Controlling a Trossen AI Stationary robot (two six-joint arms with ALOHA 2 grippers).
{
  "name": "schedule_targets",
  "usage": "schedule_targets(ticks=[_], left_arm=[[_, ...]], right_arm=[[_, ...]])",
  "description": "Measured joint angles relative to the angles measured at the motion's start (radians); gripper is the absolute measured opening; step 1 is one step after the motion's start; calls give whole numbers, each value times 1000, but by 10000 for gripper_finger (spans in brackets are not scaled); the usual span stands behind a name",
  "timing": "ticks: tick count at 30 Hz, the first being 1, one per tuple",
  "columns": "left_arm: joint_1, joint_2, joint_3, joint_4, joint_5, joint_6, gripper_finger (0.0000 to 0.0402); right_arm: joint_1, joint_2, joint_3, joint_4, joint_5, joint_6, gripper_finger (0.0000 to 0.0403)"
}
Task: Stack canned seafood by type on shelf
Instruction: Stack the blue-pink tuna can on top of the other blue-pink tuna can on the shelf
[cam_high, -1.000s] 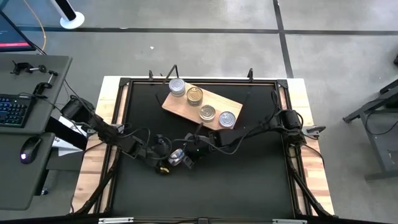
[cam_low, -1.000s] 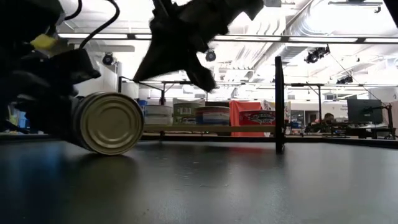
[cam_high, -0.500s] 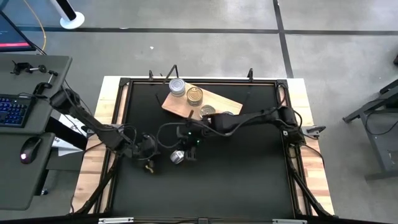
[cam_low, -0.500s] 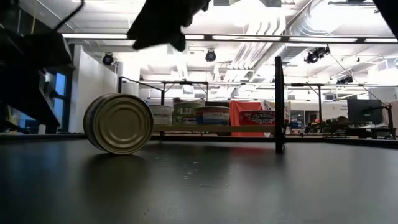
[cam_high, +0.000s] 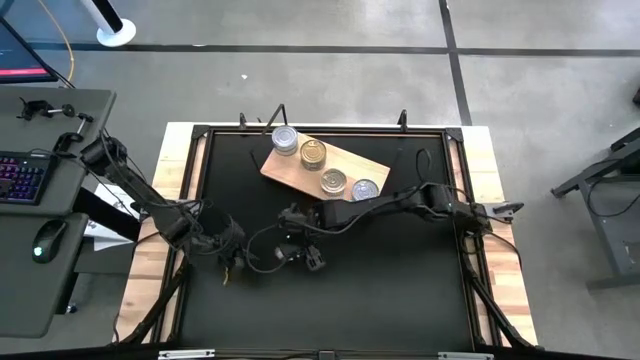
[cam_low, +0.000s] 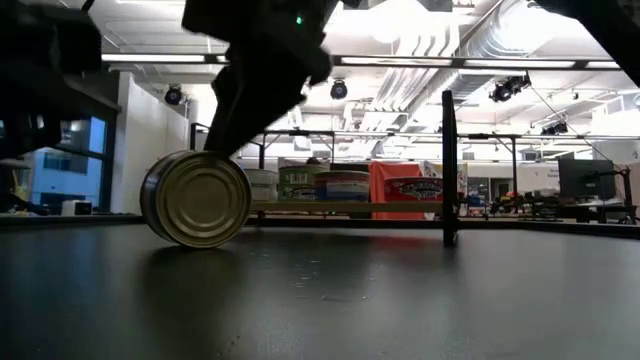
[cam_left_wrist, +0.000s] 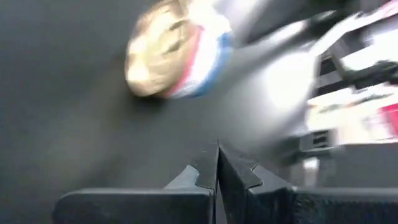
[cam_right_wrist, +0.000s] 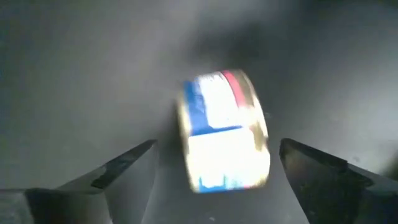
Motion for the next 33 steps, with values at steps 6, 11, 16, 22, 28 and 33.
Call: schedule_targets(ticks=[6,11,16,22,28,33], left_arm=[[-6,10,1,136,-46,9,0],[-10,6,1,155,-81,17,0],[5,0,1,258,-91,84,0],[26,-59,3,317,-88,243,0],[25,-227,48,324,-117,527,0],[60,-330,65,384,-158,845,0]], right_arm=[[3,47,0,1,79,-12,327],[7,57,1,24,72,-16,300],[11,62,-1,49,79,19,209],[10,43,-2,41,111,103,170],[8,-115,-1,-28,293,115,170],[-32,-205,1,-33,588,41,170]])
